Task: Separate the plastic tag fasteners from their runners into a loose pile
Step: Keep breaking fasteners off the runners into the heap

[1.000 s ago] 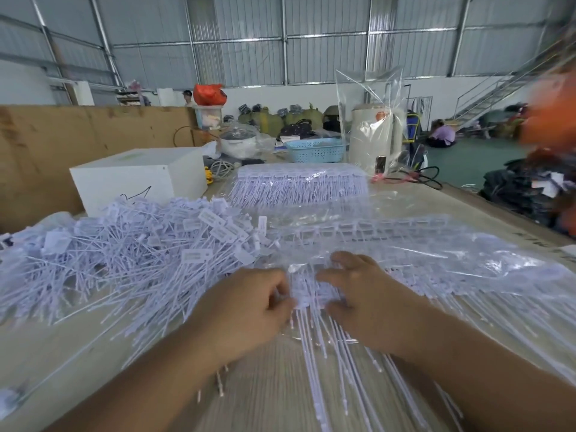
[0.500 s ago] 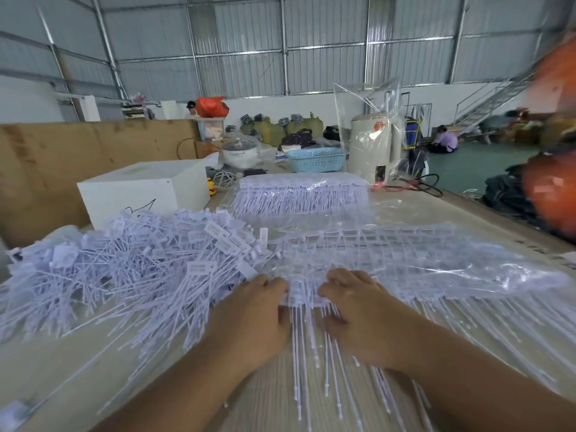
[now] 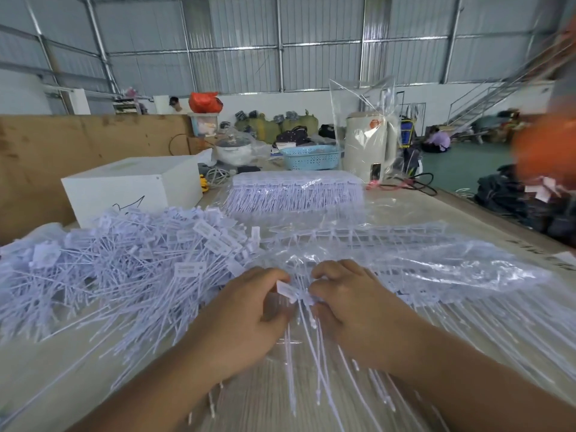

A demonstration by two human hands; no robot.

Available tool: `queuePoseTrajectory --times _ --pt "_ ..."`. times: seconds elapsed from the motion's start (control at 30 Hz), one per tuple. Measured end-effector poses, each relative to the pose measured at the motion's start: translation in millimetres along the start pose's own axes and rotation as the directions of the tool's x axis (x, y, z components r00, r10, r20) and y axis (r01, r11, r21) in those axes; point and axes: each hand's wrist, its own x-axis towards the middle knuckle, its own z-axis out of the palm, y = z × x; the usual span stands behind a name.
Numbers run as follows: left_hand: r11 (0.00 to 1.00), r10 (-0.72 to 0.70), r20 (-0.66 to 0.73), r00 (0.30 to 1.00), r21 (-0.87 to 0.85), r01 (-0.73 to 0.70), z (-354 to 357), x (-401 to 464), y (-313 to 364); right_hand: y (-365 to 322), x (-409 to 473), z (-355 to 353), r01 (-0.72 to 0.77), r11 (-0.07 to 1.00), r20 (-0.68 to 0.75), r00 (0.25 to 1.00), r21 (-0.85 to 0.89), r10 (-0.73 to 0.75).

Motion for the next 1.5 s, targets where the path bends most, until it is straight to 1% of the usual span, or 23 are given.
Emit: queuePoseTrajectory --times 0.07,0.17,0.27,0.33,0.4,0.53,0.6,0.7,0.83,0.93,1.0,1.1,1.13,1.17,1.27,1.33,1.37,1.4,1.5 --pt "0.999 0.032 0.028 0.999 0.010 -0.033 4.4 1.1 -0.6 -1.6 -2.4 -4.8 0.020 1.000 -0.011 1.000 0.004 -0.020" --pt "0.999 0.049 0.078 0.996 -0.021 -0.048 9.1 6.5 -2.6 -3.8 -4.9 -14.7 0.017 0.997 0.005 1.000 0.077 -0.018" --pt "0.987 0.092 0.160 0.983 0.116 -0.111 16.3 10.4 -2.2 -8.4 -7.1 -22.8 0.041 0.991 0.017 0.999 0.130 -0.043" --pt "0.981 0.078 0.175 0.982 0.161 -0.107 18.9 9.5 -0.9 -13.0 -9.7 -26.9 0.060 0.983 -0.026 0.998 0.175 -0.056" --pt "0.986 0.054 0.166 0.985 0.148 -0.079 20.4 9.3 0.8 -17.2 -13.1 -30.2 0.084 0.975 -0.079 0.994 0.208 -0.069" --pt "0.961 -0.049 0.097 0.994 0.277 0.020 16.7 6.7 5.0 -24.2 -19.5 -41.9 0.125 0.962 -0.197 0.977 0.245 -0.077" --pt "0.956 -0.043 0.079 0.996 0.292 0.018 13.3 4.1 10.6 -25.7 -22.8 -47.9 0.140 0.961 -0.237 0.968 0.237 -0.083" --pt "0.947 -0.016 0.063 0.998 0.321 -0.005 8.5 -0.2 20.1 -26.0 -24.9 -53.7 0.159 0.976 -0.311 0.945 0.149 -0.107" --pt "0.928 -0.001 0.011 1.000 0.373 -0.003 2.0 -6.9 28.4 -29.9 -29.7 -60.7 0.189 0.970 -0.394 0.912 0.152 -0.116" --pt "0.929 -0.001 -0.058 0.998 0.370 0.023 -6.6 -11.3 30.4 -33.8 -33.8 -63.8 0.263 0.958 -0.337 0.918 0.116 -0.211" --pt "0.928 0.007 -0.091 0.996 0.371 0.028 -11.9 -12.8 32.4 -32.2 -33.7 -63.5 0.273 0.955 -0.292 0.928 0.118 -0.230" --pt "0.901 0.098 -0.124 0.987 0.433 -0.035 -16.0 -10.7 36.2 -25.4 -30.9 -62.0 0.263 0.959 -0.229 0.945 0.108 -0.233" --pt "0.911 0.134 -0.155 0.979 0.407 -0.060 -17.6 -10.0 37.2 -22.8 -29.1 -60.7 0.262 0.961 -0.197 0.951 0.090 -0.240" --pt "0.934 0.160 -0.188 0.969 0.346 -0.087 -19.2 -9.7 37.4 -20.4 -27.4 -58.7 0.257 0.963 -0.156 0.958 0.079 -0.242" --pt "0.975 0.208 -0.259 0.943 0.127 -0.180 -24.0 -10.9 34.8 -16.2 -24.1 -54.2 0.227 0.969 -0.044 0.974 0.101 -0.224" --pt "0.968 0.235 -0.255 0.938 -0.030 -0.250 -26.4 -12.7 32.5 -14.4 -23.0 -53.0 0.211 0.969 -0.011 0.977 0.131 -0.211" --pt "0.955 0.257 -0.248 0.934 -0.081 -0.284 -27.2 -13.0 31.0 -13.1 -22.4 -52.0 0.200 0.970 -0.002 0.979 0.140 -0.202" --pt "0.947 0.277 -0.252 0.927 -0.092 -0.307 -28.0 -12.8 29.7 -11.5 -21.6 -50.8 0.189 0.970 0.006 0.981 0.153 -0.192" --pt "0.952 0.294 -0.267 0.918 -0.002 -0.306 -30.2 -11.7 30.4 -11.5 -20.4 -47.6 0.169 0.944 0.000 0.984 0.283 -0.176"
